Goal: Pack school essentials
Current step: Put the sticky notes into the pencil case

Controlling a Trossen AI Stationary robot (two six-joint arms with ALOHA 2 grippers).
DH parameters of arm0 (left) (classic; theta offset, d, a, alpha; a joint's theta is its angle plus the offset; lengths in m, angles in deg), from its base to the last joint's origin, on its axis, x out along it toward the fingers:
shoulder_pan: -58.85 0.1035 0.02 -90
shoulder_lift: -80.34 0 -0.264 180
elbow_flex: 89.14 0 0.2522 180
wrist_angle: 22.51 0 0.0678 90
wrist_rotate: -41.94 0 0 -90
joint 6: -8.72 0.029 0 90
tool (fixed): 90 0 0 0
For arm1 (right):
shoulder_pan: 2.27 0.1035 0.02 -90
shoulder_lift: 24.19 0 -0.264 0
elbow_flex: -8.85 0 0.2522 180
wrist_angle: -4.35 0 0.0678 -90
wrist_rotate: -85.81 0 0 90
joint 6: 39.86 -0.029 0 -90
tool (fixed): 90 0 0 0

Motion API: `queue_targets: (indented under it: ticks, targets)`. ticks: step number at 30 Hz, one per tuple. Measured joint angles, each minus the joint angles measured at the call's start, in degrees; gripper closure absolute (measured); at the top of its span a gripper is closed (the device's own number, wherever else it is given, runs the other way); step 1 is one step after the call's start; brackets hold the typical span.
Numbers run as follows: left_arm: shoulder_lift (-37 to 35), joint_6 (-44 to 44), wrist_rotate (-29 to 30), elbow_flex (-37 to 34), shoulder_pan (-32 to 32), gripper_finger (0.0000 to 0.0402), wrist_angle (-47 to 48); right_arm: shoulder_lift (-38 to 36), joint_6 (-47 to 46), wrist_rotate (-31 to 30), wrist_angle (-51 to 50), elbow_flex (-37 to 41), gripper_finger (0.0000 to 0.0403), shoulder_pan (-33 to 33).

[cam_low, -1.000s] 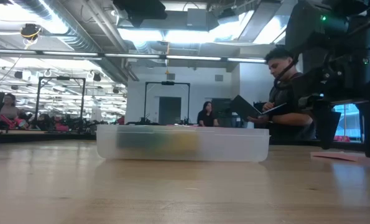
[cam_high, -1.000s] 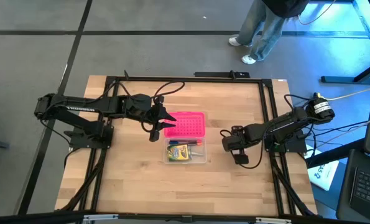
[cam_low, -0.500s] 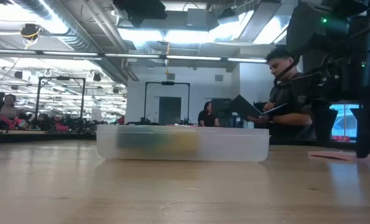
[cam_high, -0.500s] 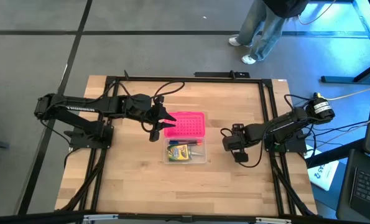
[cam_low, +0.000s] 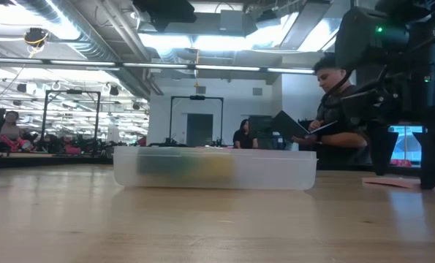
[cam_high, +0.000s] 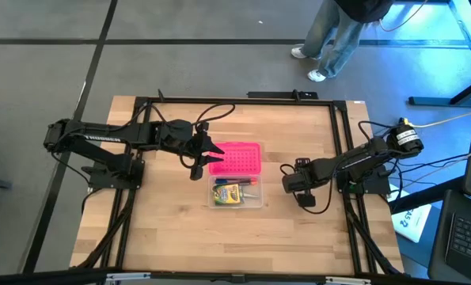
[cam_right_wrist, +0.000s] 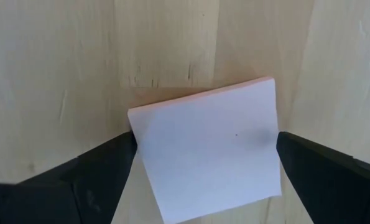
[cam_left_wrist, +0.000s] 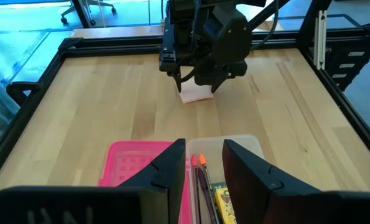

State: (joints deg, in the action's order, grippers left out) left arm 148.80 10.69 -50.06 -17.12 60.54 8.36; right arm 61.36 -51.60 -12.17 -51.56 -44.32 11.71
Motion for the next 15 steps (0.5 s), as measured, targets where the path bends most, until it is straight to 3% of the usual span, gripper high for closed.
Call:
queue_targets:
  ticks: [6, 15]
  targets:
    - [0.0, 0.0, 0.0, 0.0, 0.0, 0.0302, 0.0, 0.0, 0.3, -0.8, 0.7, 0.1, 0.0008, 0.1]
    - [0.0, 0.0, 0.0, 0.0, 0.0, 0.0302, 0.0, 0.1, 10.8, -0.4, 3.9, 0.2, 0.0008, -1.1]
